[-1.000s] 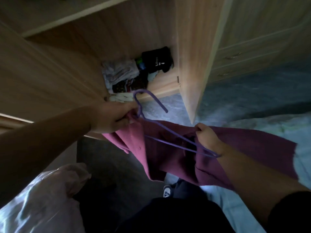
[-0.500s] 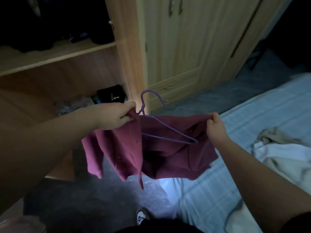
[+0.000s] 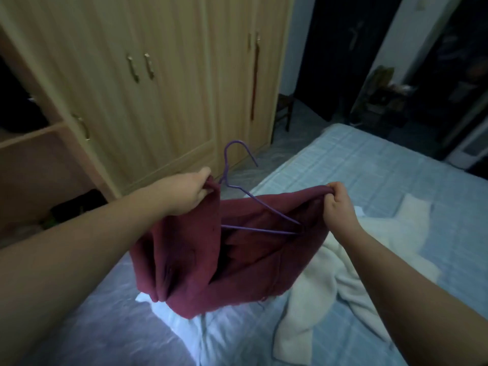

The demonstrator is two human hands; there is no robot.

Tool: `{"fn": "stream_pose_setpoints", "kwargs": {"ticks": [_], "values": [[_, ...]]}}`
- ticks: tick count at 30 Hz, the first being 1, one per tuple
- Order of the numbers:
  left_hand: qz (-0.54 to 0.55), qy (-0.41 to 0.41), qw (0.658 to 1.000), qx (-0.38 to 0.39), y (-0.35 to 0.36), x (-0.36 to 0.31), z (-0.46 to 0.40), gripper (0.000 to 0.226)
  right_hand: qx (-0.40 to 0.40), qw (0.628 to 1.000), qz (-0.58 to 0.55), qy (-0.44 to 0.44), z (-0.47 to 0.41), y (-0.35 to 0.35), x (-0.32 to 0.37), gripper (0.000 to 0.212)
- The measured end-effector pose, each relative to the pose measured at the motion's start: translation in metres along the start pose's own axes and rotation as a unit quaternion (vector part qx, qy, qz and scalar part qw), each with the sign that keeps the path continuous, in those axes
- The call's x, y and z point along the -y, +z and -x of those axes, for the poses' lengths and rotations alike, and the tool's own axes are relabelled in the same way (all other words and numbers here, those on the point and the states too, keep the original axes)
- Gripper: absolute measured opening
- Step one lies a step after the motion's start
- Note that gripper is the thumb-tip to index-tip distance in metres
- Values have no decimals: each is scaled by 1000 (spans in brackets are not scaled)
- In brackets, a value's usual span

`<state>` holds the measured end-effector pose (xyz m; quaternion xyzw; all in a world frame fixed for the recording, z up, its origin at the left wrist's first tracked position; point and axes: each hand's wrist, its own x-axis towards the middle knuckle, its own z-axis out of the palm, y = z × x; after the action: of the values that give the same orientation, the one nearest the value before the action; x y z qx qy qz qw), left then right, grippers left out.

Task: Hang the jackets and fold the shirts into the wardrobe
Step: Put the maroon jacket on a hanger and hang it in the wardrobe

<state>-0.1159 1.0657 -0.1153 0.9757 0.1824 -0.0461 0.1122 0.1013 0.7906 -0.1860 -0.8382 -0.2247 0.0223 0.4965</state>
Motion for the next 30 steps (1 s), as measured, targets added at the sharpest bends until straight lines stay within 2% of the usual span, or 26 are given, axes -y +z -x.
{"fn": "stream_pose_setpoints", "kwargs": {"ticks": [3, 6, 8, 10, 15, 18, 23, 27, 30], "values": [[-18, 21, 1000, -6, 2, -51, -33, 16, -29, 998, 47, 11, -2, -51, -19, 19], [-33, 36, 997, -54, -5, -88, -60, 13, -66, 995, 67, 8, -3, -97, -34, 17], [-17, 33, 996, -85, -12, -109, -74, 14, -78, 995, 63, 24, -2, -120, -39, 17], [9, 43, 995, -85, -16, -133, -85, 15, -81, 995, 52, 12, 1, -133, -40, 17], [105, 103, 988, -50, -8, -195, -102, 15, -43, 999, -3, -24, 9, -129, -41, 18], [155, 106, 982, -32, -3, -213, -114, 13, -41, 998, -52, -5, 17, -120, -31, 17], [190, 98, 977, -14, 0, -216, -131, 13, -23, 989, -130, -69, 40, -104, -6, 13], [236, 92, 967, 13, 6, -229, -133, 14, -26, 982, -136, -129, 54, -99, 2, 10], [316, 89, 943, 59, 20, -242, -130, 18, -46, 979, -110, -167, 63, -99, 7, 13]]}}
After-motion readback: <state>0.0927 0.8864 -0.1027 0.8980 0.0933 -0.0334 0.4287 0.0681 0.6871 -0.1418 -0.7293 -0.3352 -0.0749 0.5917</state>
